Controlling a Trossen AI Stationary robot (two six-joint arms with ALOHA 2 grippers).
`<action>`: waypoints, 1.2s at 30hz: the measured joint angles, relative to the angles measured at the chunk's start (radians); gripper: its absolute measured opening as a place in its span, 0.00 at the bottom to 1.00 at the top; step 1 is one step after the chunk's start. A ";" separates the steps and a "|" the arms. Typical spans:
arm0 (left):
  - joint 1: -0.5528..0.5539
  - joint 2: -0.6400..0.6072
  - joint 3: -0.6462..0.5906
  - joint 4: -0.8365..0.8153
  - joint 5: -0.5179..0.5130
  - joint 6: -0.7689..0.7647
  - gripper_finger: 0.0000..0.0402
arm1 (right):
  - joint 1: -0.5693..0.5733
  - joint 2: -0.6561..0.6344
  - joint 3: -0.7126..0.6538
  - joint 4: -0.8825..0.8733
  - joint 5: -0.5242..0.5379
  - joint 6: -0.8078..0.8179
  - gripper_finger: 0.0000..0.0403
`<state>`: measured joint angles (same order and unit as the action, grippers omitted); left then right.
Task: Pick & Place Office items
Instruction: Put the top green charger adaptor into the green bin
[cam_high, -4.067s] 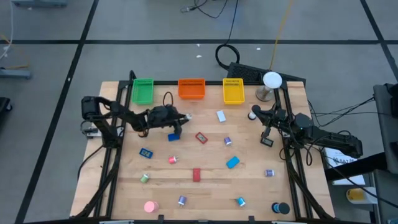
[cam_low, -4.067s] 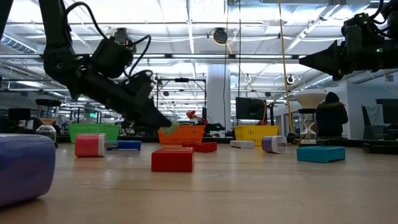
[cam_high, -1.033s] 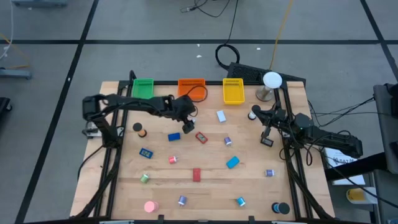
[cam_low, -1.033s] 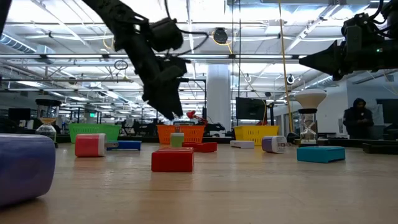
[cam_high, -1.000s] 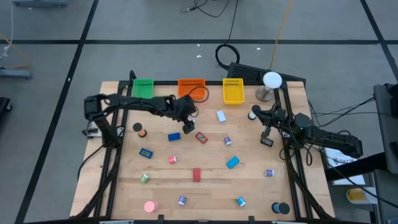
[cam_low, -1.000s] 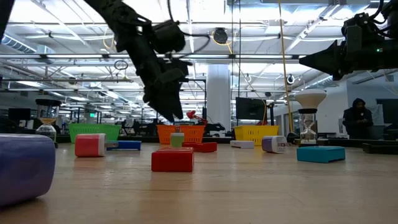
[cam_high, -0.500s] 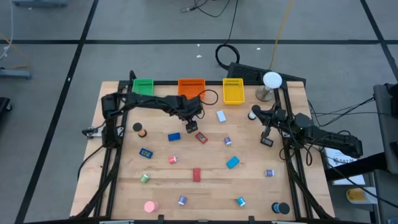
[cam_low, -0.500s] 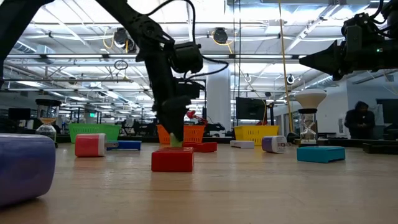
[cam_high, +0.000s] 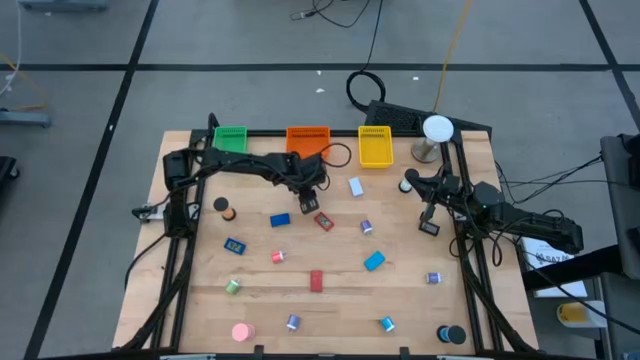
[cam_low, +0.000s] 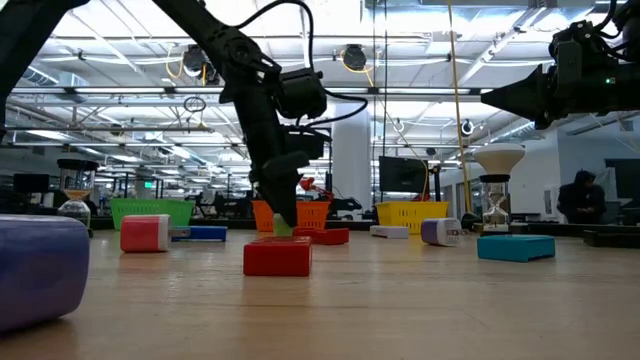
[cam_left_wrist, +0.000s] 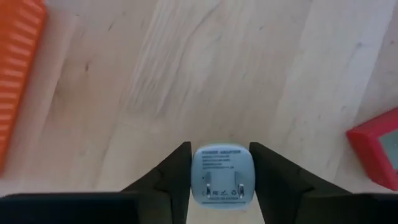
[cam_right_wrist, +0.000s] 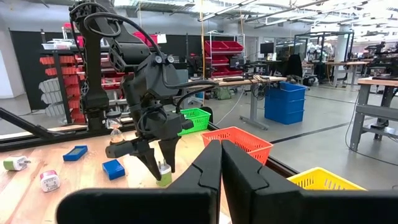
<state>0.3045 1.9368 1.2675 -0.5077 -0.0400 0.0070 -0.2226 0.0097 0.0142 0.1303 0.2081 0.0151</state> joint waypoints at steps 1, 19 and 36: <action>0.004 -0.007 0.000 -0.012 -0.010 0.000 0.34 | 0.000 0.000 0.000 0.000 0.000 0.000 0.01; 0.422 -0.474 0.000 -0.379 -0.081 -0.156 0.34 | 0.000 0.000 0.000 0.000 0.000 0.000 0.01; 0.845 -0.464 -0.241 -0.150 -0.031 -0.236 0.35 | 0.000 0.000 0.000 0.000 0.000 0.000 0.01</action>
<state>1.1497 1.4729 1.0265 -0.6572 -0.0710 -0.2285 -0.2226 0.0097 0.0139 0.1307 0.2081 0.0149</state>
